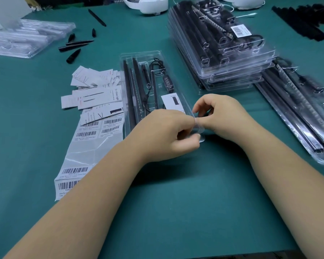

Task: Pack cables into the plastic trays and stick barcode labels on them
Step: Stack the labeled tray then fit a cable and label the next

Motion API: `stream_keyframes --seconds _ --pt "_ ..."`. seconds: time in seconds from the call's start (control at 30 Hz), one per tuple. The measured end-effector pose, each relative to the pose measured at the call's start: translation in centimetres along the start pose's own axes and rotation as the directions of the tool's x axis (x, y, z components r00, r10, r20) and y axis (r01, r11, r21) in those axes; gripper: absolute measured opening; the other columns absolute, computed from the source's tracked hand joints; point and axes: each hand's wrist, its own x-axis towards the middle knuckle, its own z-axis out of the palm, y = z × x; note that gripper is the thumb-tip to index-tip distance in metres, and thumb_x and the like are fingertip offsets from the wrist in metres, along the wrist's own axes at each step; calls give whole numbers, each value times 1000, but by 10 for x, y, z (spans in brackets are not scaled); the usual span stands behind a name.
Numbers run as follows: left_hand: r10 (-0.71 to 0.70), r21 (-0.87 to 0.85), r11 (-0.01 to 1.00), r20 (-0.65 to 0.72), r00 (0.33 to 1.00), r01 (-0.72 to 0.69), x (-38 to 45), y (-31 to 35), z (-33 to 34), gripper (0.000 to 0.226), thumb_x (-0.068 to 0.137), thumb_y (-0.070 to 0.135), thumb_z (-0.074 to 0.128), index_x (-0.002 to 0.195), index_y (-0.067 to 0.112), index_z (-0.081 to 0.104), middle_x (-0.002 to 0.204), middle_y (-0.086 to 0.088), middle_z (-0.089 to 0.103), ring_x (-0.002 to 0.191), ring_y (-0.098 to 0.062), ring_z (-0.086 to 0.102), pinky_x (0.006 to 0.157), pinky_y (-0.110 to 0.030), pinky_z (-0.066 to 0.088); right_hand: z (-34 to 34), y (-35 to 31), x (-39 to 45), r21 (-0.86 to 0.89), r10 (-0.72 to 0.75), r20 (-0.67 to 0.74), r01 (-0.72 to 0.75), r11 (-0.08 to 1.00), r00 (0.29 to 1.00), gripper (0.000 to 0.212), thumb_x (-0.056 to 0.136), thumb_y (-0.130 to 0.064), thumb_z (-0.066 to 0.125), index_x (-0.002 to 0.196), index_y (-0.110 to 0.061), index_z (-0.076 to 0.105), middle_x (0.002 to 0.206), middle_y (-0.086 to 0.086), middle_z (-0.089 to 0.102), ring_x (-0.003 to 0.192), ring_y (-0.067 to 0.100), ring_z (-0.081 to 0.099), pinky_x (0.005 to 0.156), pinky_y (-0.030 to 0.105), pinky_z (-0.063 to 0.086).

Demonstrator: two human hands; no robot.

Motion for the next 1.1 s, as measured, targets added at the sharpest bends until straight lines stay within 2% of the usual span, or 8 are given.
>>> stream_keyframes --seconds 0.07,0.17,0.27,0.37,0.47,0.6,0.83,1.1 --pt "-73 -61 996 -58 996 69 -1 0 -2 32 83 31 57 58 18 43 51 5 37 51 -14 34 49 -27 30 -1 -1 -1 -23 12 1 -12 1000 1000 21 65 -36 75 70 -24 59 68 -9 57 63 9 48 58 27 40" --pt "-327 -120 944 -189 926 308 -2 -8 -11 20 84 38 50 72 23 57 52 5 46 53 -12 44 52 -29 38 -2 -4 -3 -52 38 31 -37 998 999 36 63 -50 76 61 -19 57 53 -10 48 54 8 41 51 26 32" --pt "-481 163 857 -87 872 489 -4 -24 -13 31 89 39 43 113 32 61 61 12 43 61 -7 43 55 -29 32 -2 -6 -4 -70 64 50 -60 996 997 41 64 -55 78 56 -19 59 42 -10 42 47 7 37 49 26 29" --pt "-475 278 840 -40 879 466 -4 -27 -9 34 92 39 39 121 35 56 67 12 45 65 -10 45 52 -25 27 -4 -7 -4 -86 51 86 -43 995 995 38 70 -52 75 59 -18 62 38 -13 43 42 5 38 44 21 29" --pt "-481 297 834 -22 876 465 -3 -28 -8 29 92 38 40 118 34 51 63 8 47 59 -2 43 49 -27 24 -11 -7 -6 -74 37 151 -26 997 988 31 74 -46 73 64 -17 67 45 -13 49 43 2 39 38 12 28" --pt "-477 313 833 -12 879 456 -2 -26 -7 28 93 36 39 118 32 49 61 7 45 56 -2 41 48 -27 22 -14 -7 -6 -19 45 167 -42 999 985 26 70 -41 77 67 -17 68 62 -2 56 53 8 40 46 18 34" --pt "-484 299 838 21 875 457 -3 -27 -9 29 93 34 38 120 31 48 63 10 45 59 -1 42 49 -27 24 -9 -5 -4 -25 71 97 -69 997 993 33 67 -42 80 59 -17 61 38 -17 45 39 -2 39 37 9 28" --pt "-495 279 843 62 867 461 -3 -27 -9 28 92 33 39 119 30 47 67 10 49 64 -1 45 50 -28 24 4 -8 -3 -225 71 -4 -70 972 997 46 73 -60 67 55 -21 51 51 -6 46 52 11 41 50 28 29"
